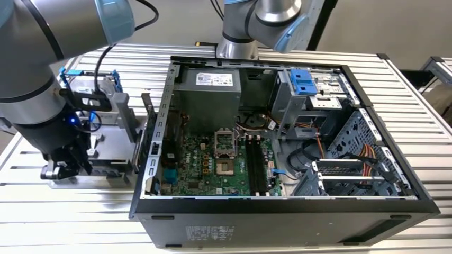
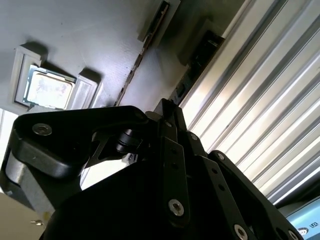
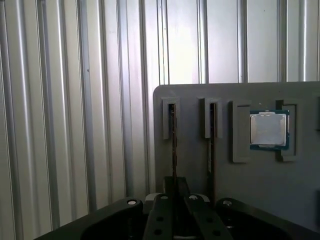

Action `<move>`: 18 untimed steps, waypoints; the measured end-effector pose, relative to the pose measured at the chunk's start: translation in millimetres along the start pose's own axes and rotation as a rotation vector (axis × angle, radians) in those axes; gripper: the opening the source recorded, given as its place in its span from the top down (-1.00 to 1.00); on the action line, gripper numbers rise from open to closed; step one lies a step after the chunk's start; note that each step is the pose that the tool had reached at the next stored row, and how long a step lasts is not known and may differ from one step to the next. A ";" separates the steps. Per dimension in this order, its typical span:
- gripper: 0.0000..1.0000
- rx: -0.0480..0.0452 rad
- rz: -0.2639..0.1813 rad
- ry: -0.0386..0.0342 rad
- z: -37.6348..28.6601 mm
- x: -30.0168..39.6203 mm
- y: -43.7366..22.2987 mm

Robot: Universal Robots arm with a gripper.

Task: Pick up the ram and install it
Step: 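Pick up the ram and move it above insertion slot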

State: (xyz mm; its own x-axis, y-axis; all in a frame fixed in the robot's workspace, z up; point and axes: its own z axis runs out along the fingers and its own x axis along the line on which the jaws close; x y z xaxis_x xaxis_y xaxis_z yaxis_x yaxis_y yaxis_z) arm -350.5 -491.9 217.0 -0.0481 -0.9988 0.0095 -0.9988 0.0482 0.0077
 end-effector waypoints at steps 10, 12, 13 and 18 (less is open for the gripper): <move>1.00 0.0000 0.000 0.0000 -8.0 0.1 0.1; 1.00 0.0000 0.000 0.0000 -9.5 0.1 0.1; 1.00 0.0000 0.000 0.0001 -10.3 0.1 0.1; 1.00 -0.0001 0.000 0.0001 -14.0 0.2 0.1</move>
State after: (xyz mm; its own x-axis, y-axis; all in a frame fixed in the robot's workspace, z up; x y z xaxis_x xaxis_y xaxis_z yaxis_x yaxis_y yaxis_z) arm -350.5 -491.9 231.0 -0.0481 -0.9988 0.0095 -0.9988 0.0482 0.0077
